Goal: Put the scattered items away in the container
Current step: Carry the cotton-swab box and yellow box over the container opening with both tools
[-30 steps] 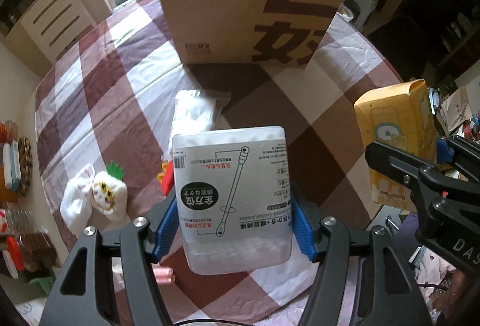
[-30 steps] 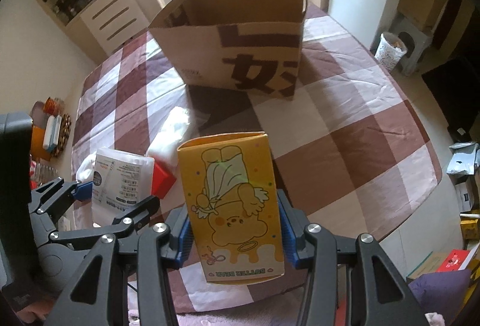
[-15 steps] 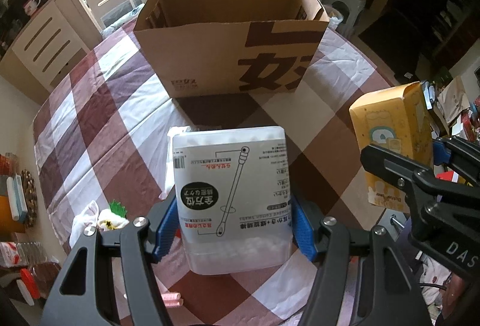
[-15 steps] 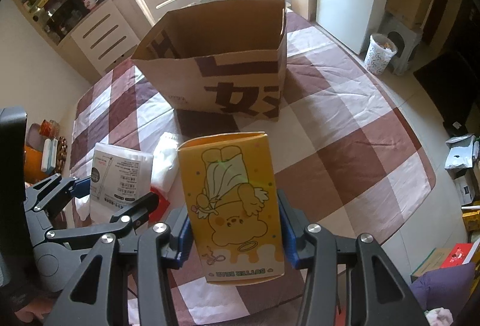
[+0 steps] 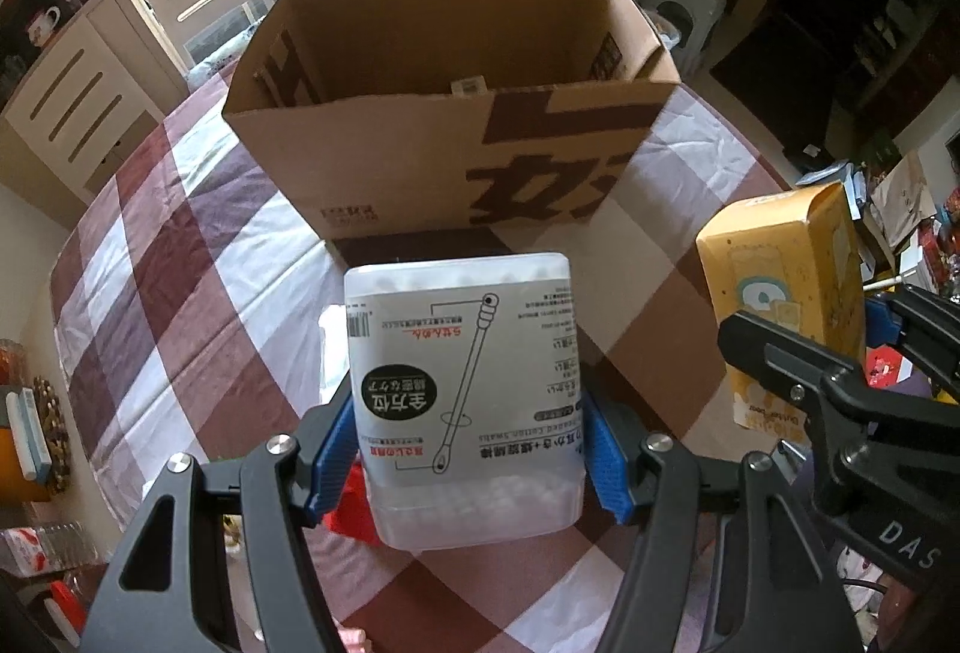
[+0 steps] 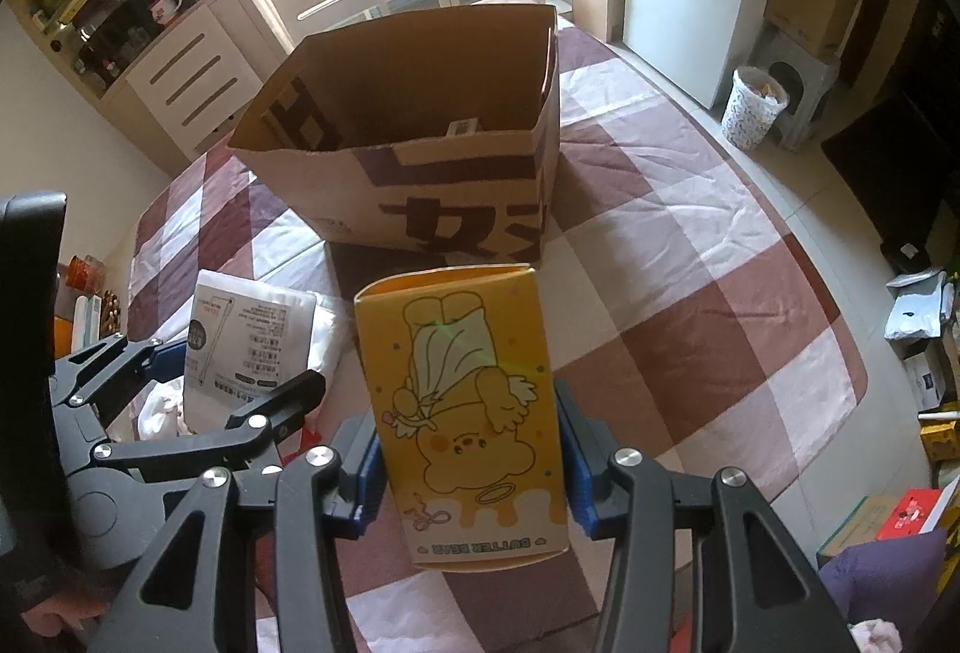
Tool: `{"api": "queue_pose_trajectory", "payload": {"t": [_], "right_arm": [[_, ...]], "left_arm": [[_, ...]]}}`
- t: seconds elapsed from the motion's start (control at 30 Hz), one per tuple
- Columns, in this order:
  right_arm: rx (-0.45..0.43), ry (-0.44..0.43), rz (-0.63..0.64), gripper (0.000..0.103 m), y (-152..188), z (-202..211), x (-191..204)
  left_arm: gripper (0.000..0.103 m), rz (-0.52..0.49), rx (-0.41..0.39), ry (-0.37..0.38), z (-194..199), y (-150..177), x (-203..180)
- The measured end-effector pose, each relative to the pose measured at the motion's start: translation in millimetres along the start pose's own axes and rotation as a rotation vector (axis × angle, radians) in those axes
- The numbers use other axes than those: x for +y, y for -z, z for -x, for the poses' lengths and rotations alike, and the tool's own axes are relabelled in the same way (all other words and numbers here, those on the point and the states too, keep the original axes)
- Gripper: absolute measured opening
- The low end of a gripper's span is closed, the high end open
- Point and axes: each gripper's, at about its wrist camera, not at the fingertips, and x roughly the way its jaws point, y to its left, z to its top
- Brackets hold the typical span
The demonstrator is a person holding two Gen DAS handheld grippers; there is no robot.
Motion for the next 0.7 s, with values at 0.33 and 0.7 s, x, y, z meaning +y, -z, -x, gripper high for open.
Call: {"api": "queue_pose_trajectory", "payload": {"t": [0.33, 0.7], "right_arm": [[0.001, -0.025, 0.033, 0.049, -37.2, -17.1, 2.7], [-0.008, -0.094, 0.067, 0.049, -75.7, -16.6, 12.2]], "left_arm": [[0.066, 0.041, 0.005, -0.006, -11.2, -30.2, 18.4], [0.066, 0.103, -0.02, 0.043, -1.3, -65.4, 45.1]]}}
